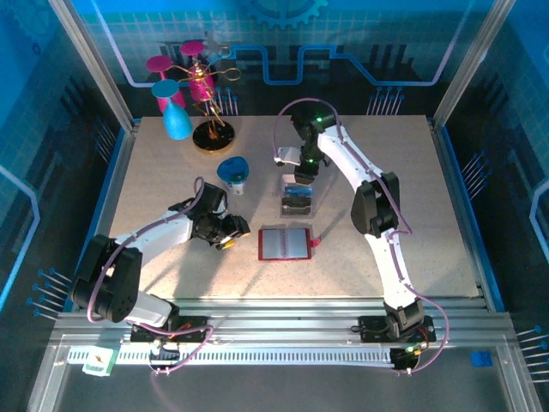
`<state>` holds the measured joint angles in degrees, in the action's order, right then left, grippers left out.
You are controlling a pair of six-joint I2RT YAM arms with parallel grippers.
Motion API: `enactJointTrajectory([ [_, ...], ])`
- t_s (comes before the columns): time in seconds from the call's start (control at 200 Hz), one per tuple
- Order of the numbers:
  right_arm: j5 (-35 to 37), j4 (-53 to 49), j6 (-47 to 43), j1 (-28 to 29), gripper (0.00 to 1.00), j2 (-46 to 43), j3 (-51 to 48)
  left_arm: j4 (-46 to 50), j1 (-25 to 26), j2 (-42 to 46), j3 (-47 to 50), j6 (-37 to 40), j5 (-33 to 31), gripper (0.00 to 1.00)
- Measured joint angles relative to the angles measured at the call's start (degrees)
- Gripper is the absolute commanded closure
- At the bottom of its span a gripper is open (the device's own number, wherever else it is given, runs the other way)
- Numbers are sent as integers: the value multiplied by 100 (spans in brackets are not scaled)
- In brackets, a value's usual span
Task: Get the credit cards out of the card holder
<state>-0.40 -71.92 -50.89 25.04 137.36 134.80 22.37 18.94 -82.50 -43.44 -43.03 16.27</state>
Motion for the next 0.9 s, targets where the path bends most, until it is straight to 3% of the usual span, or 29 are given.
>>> enactJointTrajectory([
  [0.08,-17,212,131,-37,46,-306,-363,94,-72,33,-2,129,-195,21],
  [0.14,-50,426,295,-96,26,-614,-684,197,-151,46,-26,269,-358,2],
  [0.2,-85,697,391,-181,0,-990,-1095,286,-251,46,-72,313,-511,1],
  [0.43,-140,1998,1014,-638,0,-2618,-3136,529,-675,44,-424,743,-1412,1],
  [0.635,212,3858,2037,-1244,0,-4044,-5757,498,-868,44,-590,1311,-2592,2],
  [0.9,645,6467,3716,-2055,0,-5246,-8854,-501,-894,55,-343,2273,-4446,1],
])
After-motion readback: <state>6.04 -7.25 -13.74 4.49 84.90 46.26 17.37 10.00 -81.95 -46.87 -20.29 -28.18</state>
